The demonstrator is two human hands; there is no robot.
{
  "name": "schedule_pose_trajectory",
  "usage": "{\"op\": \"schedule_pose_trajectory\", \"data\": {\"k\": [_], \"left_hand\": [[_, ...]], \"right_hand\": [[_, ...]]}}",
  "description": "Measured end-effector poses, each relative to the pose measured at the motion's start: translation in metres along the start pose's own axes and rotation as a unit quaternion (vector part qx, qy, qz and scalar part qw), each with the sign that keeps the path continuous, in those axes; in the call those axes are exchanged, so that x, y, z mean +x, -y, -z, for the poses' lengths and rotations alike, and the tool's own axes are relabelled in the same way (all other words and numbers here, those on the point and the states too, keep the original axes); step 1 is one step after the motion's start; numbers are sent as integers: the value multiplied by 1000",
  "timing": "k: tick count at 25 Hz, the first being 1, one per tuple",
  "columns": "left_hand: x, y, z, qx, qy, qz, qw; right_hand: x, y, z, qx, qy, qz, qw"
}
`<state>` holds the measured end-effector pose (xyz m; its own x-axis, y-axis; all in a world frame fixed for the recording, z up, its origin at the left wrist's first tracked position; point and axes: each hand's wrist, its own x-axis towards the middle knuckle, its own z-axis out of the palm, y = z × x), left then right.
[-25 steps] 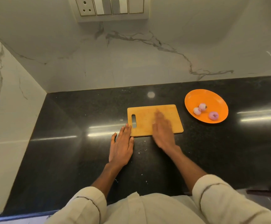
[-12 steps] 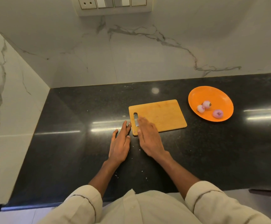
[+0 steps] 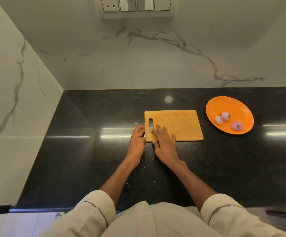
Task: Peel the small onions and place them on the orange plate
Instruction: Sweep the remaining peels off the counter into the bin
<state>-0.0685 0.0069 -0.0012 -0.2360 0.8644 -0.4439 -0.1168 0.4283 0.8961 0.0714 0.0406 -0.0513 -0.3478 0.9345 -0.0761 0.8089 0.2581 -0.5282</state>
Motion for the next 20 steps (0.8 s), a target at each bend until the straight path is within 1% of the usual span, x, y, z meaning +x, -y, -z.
{"op": "schedule_pose_trajectory", "data": {"k": [2, 4, 6, 7, 8, 9, 10, 11, 12, 13, 14, 15, 17, 18, 20], "left_hand": [[7, 1, 4, -52, -28, 17, 998], [18, 4, 10, -91, -39, 33, 995], [24, 3, 15, -118, -45, 61, 990], [24, 0, 15, -124, -44, 70, 989], [23, -3, 15, -124, -38, 73, 989], [23, -5, 14, -114, -33, 74, 990], [24, -5, 14, -100, -30, 74, 992], [25, -6, 13, -75, -32, 70, 994], [26, -6, 12, -47, -36, 65, 996], [26, -8, 9, -23, -41, 62, 997], [26, -10, 5, -11, -48, 59, 997], [26, -12, 1, -10, -54, 57, 997], [28, -19, -6, -42, -65, 66, 995], [31, -22, -9, -64, -71, 75, 993], [35, -24, -11, -95, -80, 89, 988]], "right_hand": [[-7, 4, -8, -21, 19, 70, 997], [-10, 0, -8, -35, 52, 125, 990], [-17, -2, -6, -12, 75, 169, 983], [-21, -2, -4, 23, 77, 171, 982], [-25, -2, 1, 78, 68, 148, 983], [-27, -3, 5, 133, 41, 112, 984], [-29, -8, 10, 160, -11, 78, 984], [-28, -16, 13, 142, -73, 48, 986], [-25, -25, 17, 94, -120, 17, 988], [-21, -33, 21, 44, -132, -17, 990], [-16, -39, 23, 7, -111, -45, 993], [-14, -41, 25, -19, -71, -56, 996], [-10, -39, 21, -62, -2, -40, 997], [-9, -38, 20, -72, 11, -33, 997], [-8, -34, 20, -85, 9, -31, 996]]}}
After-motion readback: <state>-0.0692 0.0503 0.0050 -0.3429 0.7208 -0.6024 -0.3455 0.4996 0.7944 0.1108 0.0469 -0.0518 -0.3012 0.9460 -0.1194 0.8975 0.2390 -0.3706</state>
